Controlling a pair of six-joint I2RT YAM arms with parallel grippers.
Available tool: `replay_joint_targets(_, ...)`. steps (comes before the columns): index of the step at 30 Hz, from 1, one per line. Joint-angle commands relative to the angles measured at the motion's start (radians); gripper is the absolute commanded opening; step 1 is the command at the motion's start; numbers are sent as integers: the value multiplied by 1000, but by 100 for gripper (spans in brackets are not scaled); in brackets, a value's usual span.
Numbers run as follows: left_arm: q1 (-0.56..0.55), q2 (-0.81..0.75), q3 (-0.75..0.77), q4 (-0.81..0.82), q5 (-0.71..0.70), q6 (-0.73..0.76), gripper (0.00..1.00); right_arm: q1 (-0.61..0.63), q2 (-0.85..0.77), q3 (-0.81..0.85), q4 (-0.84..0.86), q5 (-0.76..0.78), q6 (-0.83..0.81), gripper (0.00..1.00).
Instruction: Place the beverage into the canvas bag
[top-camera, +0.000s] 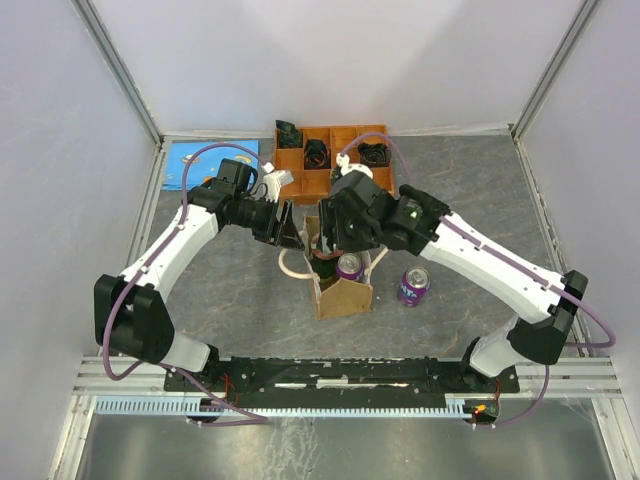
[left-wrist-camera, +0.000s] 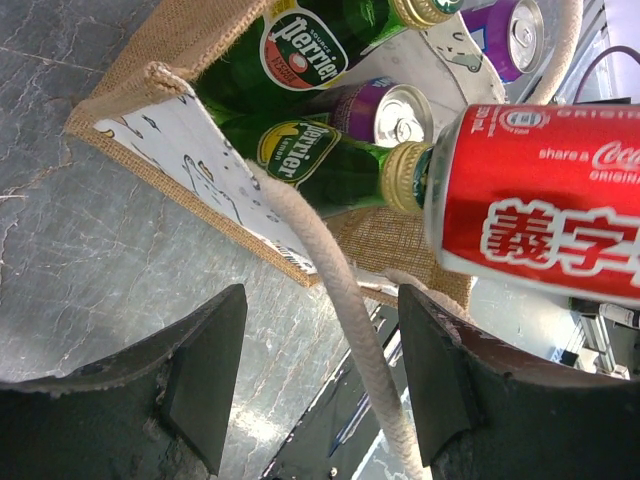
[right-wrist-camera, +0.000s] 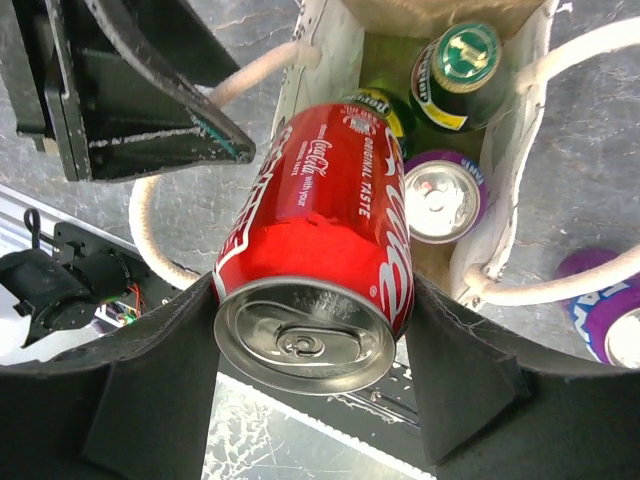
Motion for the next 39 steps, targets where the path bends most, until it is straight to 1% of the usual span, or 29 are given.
replay_joint_targets(1,0,-16,-4,11,15,34,68,52,4,-33,93,59,59,0)
replay_joint_targets(10,1,-17,-13,10,16,38,68,116,16,-65,88,77,96,0)
replay_joint_targets(16,0,-16,-18,10,18,36,68,143,-13,-65,86,128,113,0)
replay_joint_targets(27,0,-3,-5,10,17,38,68,158,-24,46,7,177,108,0)
replay_joint_targets(39,-1,23,6,19,16,38,68,160,-39,5,-15,171,132,0)
